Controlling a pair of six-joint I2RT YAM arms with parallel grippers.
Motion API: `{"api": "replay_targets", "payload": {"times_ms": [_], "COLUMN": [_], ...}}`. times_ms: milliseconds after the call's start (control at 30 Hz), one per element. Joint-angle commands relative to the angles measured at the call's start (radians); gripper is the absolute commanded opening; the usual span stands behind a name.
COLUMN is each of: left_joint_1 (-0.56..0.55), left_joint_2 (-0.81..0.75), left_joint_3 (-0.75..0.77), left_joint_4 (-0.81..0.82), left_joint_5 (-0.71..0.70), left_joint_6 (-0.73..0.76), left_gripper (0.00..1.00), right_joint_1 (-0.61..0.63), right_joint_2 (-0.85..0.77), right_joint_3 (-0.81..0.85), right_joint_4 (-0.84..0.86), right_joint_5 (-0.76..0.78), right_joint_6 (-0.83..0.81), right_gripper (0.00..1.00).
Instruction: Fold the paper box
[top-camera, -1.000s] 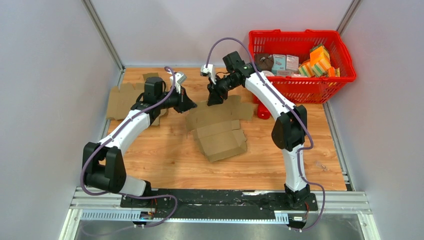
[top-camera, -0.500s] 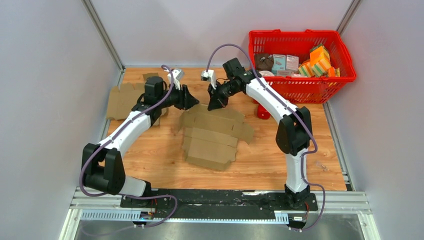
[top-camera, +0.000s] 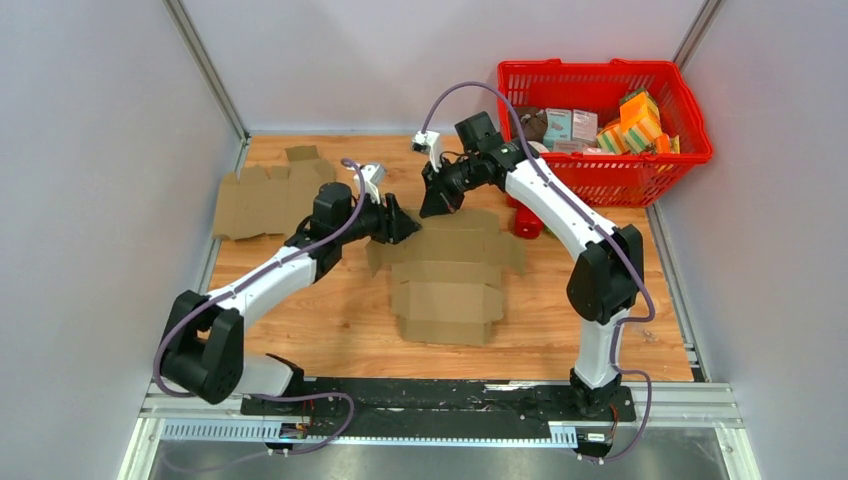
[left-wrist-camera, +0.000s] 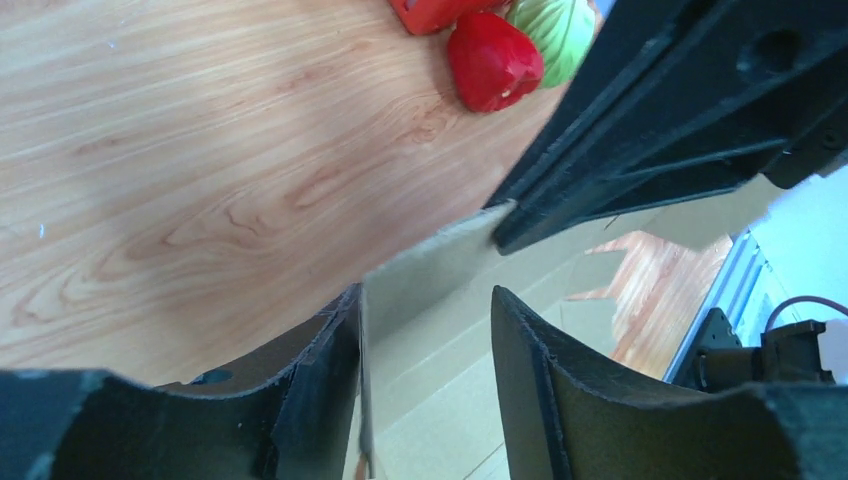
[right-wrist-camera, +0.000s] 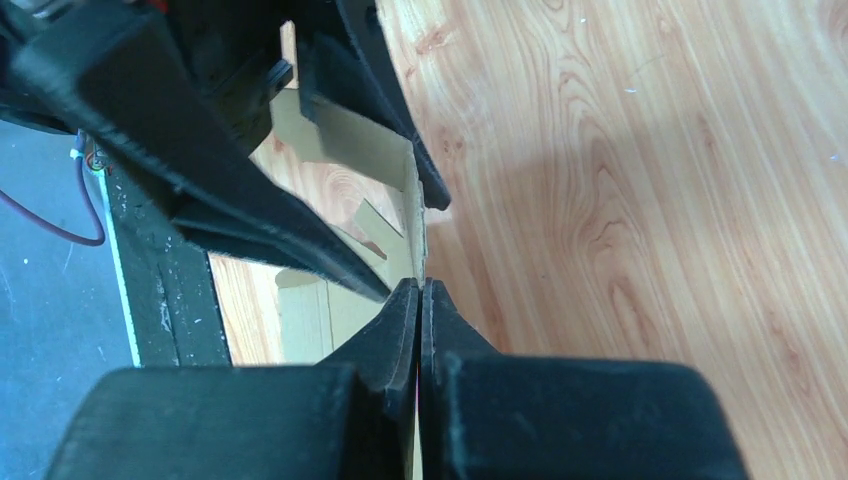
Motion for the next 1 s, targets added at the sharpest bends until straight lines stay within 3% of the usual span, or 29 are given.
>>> {"api": "replay_targets", "payload": {"times_ms": [0,200,400,567,800,867,967], "left_joint_1": [-0.024,-0.022,-0.022,-0.022,-0.022,-0.022,-0.024], "left_joint_2": [-0.166,-0.289,-0.281,-0.258,-0.225,-0.199,-0.160], "left_joint_3": [-0.042,-0.046,0.007,0.018,0.080,0.102,0.120], "left_joint_4": [-0.009,-0.163,-0.274,-0.291,-0.300,-0.291,-0.259], "left_joint_5": [-0.102,-0.234,-0.225,-0.250,-0.275,-0.220,-0.163], "left_joint_6": [-0.037,-0.045,-0.060,-0.059,-0.010,0.000,-0.017], "left_gripper": [0.57,0.58,0.53,0.52,0.59,0.56,0.43], "right_joint_1": [0.000,0.002,0.002,0.002,0.003,0.002,0.002], "right_joint_2": [-0.057,-0.083,-0.105,-0.118,-0.129,-0.129,-0.128], "right_joint_3": [-0.008,-0.043,-0.077,-0.092,-0.101,-0.103,-0.100], "right_joint_4": [0.062,0.075,0.108,0.120,0.128,0.134,0.146], "right_joint_5": [0.037,0.048,0.032,0.028,0.023,0.020,0.015], "right_joint_6": [0.046,0.056,0.072,0.077,0.079,0.082,0.094], "right_gripper": [0.00,0.00,0.00,0.00,0.00,0.00,0.00]}}
